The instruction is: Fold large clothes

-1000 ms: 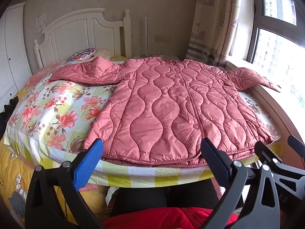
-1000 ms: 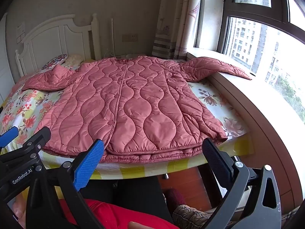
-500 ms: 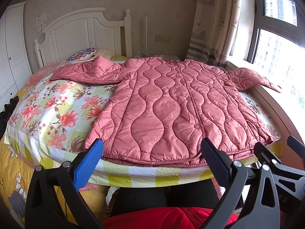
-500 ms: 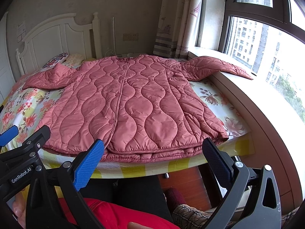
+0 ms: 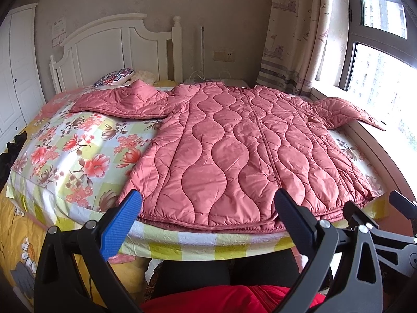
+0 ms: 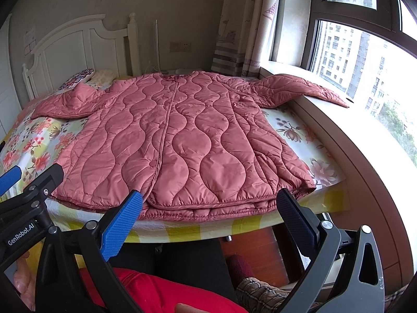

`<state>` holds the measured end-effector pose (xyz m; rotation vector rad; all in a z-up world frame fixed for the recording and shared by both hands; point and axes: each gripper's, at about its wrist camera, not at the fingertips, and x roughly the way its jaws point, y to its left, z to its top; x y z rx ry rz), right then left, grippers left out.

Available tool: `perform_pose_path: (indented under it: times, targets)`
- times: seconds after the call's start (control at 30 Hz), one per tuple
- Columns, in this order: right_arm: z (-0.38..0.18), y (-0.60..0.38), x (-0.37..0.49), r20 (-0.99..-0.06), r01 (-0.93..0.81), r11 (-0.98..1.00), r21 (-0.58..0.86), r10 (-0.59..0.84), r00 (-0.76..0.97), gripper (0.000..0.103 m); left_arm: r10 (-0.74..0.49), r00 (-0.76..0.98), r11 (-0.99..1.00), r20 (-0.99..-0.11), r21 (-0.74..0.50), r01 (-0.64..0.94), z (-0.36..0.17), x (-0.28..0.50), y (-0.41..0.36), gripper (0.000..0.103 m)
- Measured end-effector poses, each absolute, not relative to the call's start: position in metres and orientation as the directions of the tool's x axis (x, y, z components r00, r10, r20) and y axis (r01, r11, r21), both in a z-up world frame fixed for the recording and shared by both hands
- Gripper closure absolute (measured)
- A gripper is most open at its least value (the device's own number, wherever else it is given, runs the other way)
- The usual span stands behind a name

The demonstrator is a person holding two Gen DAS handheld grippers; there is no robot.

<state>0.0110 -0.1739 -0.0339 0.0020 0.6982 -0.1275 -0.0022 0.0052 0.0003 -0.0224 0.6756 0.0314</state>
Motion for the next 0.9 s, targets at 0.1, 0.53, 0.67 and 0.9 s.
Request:
perform_pose_path:
  times: [0.1,0.53,0.67,0.9]
  targets:
    - [-0.0345,-0.1731,0.0107,-0.642,0.122,0.991,-0.046,-0.123,0.757,0.004,0.023,0.78,0.999,-0.625,-0.011,-0.038,0.0003,-0.0017,0.0051,0.002]
    - [-0.036,-0.1718,0.0107,-0.651,0.117,0.992,-0.042,-0.116,0.75,0.004,0.023,0.779,0.999,-0.626,-0.015,-0.041,-0.0002,-0.0024,0.0068,0.002]
    - [-0.0362,-0.1717,0.0109,-0.653,0.116,0.992,-0.04,-0.114,0.749,0.004,0.024,0.778,0.999,-0.627,-0.014,-0.042,-0.0003,-0.0021,0.0068,0.002]
    - [-0.0351,-0.1712,0.01,-0.65,0.107,0.994,-0.039,-0.106,0.752,0.004,0.027,0.777,0.999,-0.629,-0.014,-0.045,-0.0016,-0.0034,0.0064,0.002]
